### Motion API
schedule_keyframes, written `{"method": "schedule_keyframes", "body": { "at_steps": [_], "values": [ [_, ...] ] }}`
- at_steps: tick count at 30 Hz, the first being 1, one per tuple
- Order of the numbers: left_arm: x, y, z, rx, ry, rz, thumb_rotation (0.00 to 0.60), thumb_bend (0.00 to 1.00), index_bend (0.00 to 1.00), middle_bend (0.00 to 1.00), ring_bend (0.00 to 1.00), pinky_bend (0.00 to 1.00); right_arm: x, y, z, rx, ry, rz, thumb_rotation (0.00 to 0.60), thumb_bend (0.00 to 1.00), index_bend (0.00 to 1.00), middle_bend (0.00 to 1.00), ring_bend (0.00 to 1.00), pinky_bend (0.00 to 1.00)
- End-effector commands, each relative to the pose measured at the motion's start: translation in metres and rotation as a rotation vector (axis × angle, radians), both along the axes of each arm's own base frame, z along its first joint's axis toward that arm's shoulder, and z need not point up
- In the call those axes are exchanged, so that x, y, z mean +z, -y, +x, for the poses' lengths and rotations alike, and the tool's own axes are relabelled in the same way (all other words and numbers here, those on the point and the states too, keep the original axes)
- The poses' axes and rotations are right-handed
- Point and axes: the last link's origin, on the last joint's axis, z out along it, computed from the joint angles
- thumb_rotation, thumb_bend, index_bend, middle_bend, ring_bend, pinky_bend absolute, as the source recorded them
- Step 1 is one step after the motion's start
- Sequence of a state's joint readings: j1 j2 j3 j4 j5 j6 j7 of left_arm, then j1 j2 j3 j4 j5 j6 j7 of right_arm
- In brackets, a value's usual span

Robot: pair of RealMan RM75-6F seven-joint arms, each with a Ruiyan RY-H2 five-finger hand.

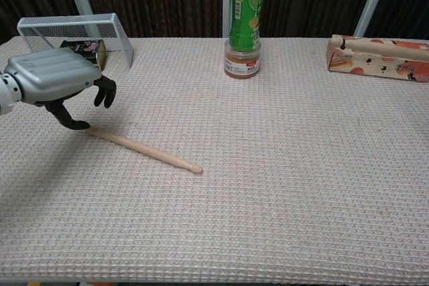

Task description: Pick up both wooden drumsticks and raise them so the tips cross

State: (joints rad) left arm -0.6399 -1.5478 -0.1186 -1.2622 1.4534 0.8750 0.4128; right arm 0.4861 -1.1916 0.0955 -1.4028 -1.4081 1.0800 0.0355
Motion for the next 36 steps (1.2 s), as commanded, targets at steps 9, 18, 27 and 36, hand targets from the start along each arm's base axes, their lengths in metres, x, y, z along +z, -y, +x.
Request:
{"method": "schedule_keyframes", "body": {
  "at_steps": [9, 18, 27, 36],
  "values": [
    [-0.025, 0.012, 0.012, 0.025, -0.048, -0.068, 0.6, 0.22, 0.46, 0.46, 0.75, 0.7, 0.0, 0.0, -0.007, -0.012, 0.012, 0.009, 0.6, 0.46, 0.77, 0.62, 0.44, 0.35],
    [-0.035, 0.011, 0.014, 0.038, -0.064, -0.056, 0.6, 0.24, 0.48, 0.5, 0.75, 0.73, -0.002, -0.002, -0.013, -0.023, 0.018, 0.015, 0.6, 0.46, 0.76, 0.62, 0.43, 0.35],
    [-0.035, 0.01, 0.011, 0.053, -0.064, -0.062, 0.6, 0.3, 0.51, 0.53, 0.76, 0.73, -0.005, 0.0, -0.013, -0.023, 0.016, 0.023, 0.6, 0.46, 0.76, 0.62, 0.43, 0.35],
    [-0.037, 0.008, 0.007, 0.068, -0.057, -0.077, 0.6, 0.38, 0.56, 0.59, 0.78, 0.73, -0.009, -0.002, -0.015, -0.034, 0.014, 0.035, 0.6, 0.46, 0.76, 0.62, 0.43, 0.35]
  ]
}}
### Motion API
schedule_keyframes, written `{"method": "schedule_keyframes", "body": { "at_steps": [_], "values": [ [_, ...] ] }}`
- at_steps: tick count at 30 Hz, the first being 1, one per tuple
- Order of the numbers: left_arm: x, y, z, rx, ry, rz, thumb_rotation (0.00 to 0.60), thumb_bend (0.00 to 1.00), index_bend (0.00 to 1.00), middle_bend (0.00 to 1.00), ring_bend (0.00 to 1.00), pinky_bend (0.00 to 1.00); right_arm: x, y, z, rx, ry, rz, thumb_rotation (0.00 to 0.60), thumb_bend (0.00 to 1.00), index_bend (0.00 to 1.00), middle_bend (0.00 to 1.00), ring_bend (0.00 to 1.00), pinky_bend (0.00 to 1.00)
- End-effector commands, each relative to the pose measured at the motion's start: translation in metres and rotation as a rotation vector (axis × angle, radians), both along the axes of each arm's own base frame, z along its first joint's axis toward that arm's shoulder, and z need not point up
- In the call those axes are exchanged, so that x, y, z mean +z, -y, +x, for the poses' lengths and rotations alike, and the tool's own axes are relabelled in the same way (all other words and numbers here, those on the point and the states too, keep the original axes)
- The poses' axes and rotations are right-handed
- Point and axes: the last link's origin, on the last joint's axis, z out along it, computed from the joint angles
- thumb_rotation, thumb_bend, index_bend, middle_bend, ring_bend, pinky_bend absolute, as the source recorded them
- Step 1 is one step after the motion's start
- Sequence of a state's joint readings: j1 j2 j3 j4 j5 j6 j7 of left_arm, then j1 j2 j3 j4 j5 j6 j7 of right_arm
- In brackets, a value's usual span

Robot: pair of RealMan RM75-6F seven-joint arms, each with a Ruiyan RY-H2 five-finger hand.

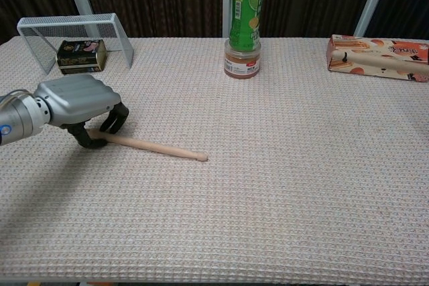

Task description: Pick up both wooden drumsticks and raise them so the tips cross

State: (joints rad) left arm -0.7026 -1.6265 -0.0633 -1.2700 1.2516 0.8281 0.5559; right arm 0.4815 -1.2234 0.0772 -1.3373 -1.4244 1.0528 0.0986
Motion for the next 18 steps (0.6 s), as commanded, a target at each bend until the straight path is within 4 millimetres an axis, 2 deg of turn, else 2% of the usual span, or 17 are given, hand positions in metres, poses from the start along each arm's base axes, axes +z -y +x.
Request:
{"method": "schedule_keyframes", "body": {
  "at_steps": [1, 6, 9, 13, 18],
  "values": [
    [-0.001, 0.0, -0.002, 0.006, -0.001, -0.006, 0.6, 0.38, 0.56, 0.6, 0.78, 0.73, -0.001, -0.001, 0.0, -0.001, 0.005, 0.001, 0.6, 0.46, 0.76, 0.62, 0.43, 0.35],
    [0.001, 0.002, -0.007, 0.026, 0.026, -0.011, 0.6, 0.41, 0.58, 0.62, 0.79, 0.73, 0.0, -0.004, -0.001, -0.003, 0.024, -0.004, 0.6, 0.46, 0.76, 0.62, 0.43, 0.35],
    [0.003, 0.005, -0.011, 0.081, 0.099, -0.018, 0.6, 0.43, 0.6, 0.65, 0.8, 0.73, 0.002, -0.008, -0.002, -0.005, 0.058, -0.011, 0.6, 0.46, 0.76, 0.62, 0.44, 0.35],
    [0.011, 0.009, -0.018, 0.23, 0.294, -0.046, 0.6, 0.46, 0.61, 0.67, 0.81, 0.73, -0.002, -0.017, -0.006, -0.027, 0.134, 0.008, 0.6, 0.47, 0.76, 0.63, 0.44, 0.35],
    [0.025, 0.01, -0.026, 0.331, 0.486, -0.056, 0.6, 0.48, 0.62, 0.67, 0.81, 0.73, -0.013, -0.027, -0.009, -0.045, 0.213, 0.047, 0.6, 0.5, 0.76, 0.63, 0.44, 0.35]
  ]
}}
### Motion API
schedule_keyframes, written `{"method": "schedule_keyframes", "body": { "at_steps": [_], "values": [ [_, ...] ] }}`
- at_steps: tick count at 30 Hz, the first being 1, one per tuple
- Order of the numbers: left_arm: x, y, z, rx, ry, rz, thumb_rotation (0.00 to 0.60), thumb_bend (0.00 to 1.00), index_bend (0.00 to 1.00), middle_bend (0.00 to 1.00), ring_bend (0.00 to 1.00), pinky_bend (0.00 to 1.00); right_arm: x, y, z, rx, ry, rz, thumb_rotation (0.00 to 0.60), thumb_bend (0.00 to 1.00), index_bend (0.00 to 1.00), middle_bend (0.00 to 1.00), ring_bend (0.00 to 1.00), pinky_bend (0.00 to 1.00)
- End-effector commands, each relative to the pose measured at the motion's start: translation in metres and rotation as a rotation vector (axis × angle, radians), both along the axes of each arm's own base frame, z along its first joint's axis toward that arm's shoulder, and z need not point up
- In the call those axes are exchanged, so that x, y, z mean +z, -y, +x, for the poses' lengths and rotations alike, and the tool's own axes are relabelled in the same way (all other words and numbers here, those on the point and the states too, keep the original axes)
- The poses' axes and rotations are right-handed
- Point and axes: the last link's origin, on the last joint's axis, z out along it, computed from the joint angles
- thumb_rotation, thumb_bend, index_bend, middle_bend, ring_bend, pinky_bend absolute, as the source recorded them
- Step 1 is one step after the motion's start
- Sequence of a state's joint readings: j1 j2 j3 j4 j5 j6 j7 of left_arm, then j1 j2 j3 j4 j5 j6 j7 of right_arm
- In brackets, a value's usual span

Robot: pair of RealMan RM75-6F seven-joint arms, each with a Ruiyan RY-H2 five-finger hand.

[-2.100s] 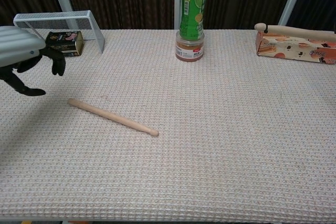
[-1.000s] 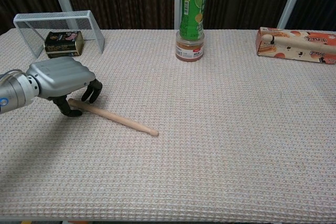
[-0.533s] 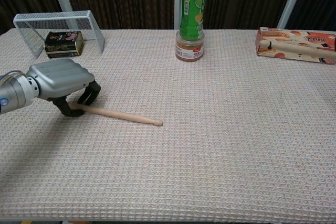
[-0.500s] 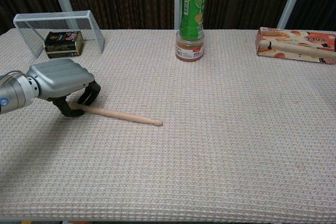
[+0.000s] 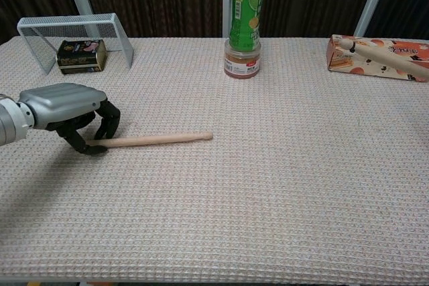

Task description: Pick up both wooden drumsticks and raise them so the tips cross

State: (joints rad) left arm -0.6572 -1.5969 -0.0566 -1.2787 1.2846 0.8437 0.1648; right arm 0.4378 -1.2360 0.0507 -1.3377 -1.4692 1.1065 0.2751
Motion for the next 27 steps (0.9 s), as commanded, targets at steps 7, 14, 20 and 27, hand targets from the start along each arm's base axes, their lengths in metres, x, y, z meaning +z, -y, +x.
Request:
{"method": "schedule_keyframes", "body": {
  "at_steps": [7, 14, 20, 27],
  "values": [
    [0.035, 0.002, -0.008, 0.178, 0.435, 0.007, 0.6, 0.48, 0.63, 0.68, 0.81, 0.73, -0.033, -0.018, 0.014, -0.001, 0.218, 0.13, 0.6, 0.51, 0.76, 0.63, 0.45, 0.35],
    [0.05, -0.007, 0.023, 0.155, 0.635, -0.057, 0.6, 0.48, 0.63, 0.69, 0.81, 0.73, -0.065, -0.017, 0.061, 0.064, 0.396, 0.247, 0.6, 0.51, 0.76, 0.63, 0.45, 0.35],
    [0.055, -0.012, 0.055, 0.091, 0.71, -0.117, 0.6, 0.48, 0.63, 0.69, 0.81, 0.73, -0.087, -0.009, 0.102, 0.107, 0.475, 0.279, 0.6, 0.53, 0.76, 0.63, 0.46, 0.35],
    [0.05, -0.013, 0.08, 0.039, 0.716, -0.168, 0.6, 0.48, 0.63, 0.69, 0.81, 0.73, -0.104, -0.002, 0.137, 0.118, 0.538, 0.267, 0.6, 0.54, 0.77, 0.63, 0.47, 0.35]
  ]
}}
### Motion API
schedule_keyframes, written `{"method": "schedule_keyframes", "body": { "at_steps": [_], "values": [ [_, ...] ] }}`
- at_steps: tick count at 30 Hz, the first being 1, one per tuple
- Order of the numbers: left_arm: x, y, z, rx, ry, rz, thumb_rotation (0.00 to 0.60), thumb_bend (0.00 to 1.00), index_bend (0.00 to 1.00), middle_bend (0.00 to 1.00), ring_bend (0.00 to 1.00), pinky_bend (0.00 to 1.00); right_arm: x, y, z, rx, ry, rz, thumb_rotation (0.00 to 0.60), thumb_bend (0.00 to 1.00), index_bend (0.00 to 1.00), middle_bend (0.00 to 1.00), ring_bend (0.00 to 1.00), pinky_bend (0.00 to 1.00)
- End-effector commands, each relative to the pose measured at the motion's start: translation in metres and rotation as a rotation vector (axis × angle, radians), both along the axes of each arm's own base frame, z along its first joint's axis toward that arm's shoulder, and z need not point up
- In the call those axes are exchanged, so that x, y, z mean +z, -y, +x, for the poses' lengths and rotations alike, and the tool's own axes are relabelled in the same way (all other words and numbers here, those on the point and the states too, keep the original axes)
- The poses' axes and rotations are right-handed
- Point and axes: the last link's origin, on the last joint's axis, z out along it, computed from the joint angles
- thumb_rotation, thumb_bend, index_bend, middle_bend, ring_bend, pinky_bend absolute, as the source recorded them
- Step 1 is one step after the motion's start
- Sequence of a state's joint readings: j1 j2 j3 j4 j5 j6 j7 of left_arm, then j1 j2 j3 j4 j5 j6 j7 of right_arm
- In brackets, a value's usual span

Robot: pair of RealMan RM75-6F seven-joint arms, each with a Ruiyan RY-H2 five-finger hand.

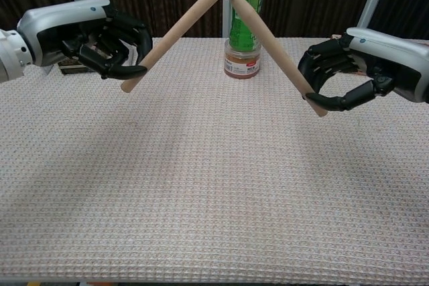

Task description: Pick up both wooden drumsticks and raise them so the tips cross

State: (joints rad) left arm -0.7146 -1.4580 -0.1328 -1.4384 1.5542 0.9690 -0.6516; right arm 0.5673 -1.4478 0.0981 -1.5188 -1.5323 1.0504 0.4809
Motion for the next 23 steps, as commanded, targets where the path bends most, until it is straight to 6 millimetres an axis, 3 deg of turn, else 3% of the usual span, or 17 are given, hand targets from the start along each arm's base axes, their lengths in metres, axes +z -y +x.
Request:
{"method": "schedule_keyframes", "body": {
  "at_steps": [1, 12, 23],
  "values": [
    [-0.003, 0.0, 0.009, -0.025, 0.0, -0.013, 0.6, 0.48, 0.63, 0.69, 0.81, 0.73, -0.008, 0.002, 0.016, -0.004, 0.035, -0.001, 0.6, 0.54, 0.77, 0.63, 0.47, 0.35],
    [-0.01, 0.0, 0.028, -0.07, -0.002, -0.058, 0.6, 0.48, 0.63, 0.68, 0.81, 0.73, -0.03, 0.0, 0.039, -0.039, 0.129, -0.005, 0.6, 0.57, 0.76, 0.63, 0.47, 0.35],
    [-0.011, -0.001, 0.033, -0.083, -0.014, -0.057, 0.6, 0.48, 0.63, 0.68, 0.81, 0.73, -0.036, -0.001, 0.041, -0.04, 0.109, -0.004, 0.6, 0.57, 0.77, 0.63, 0.47, 0.35]
  ]
}}
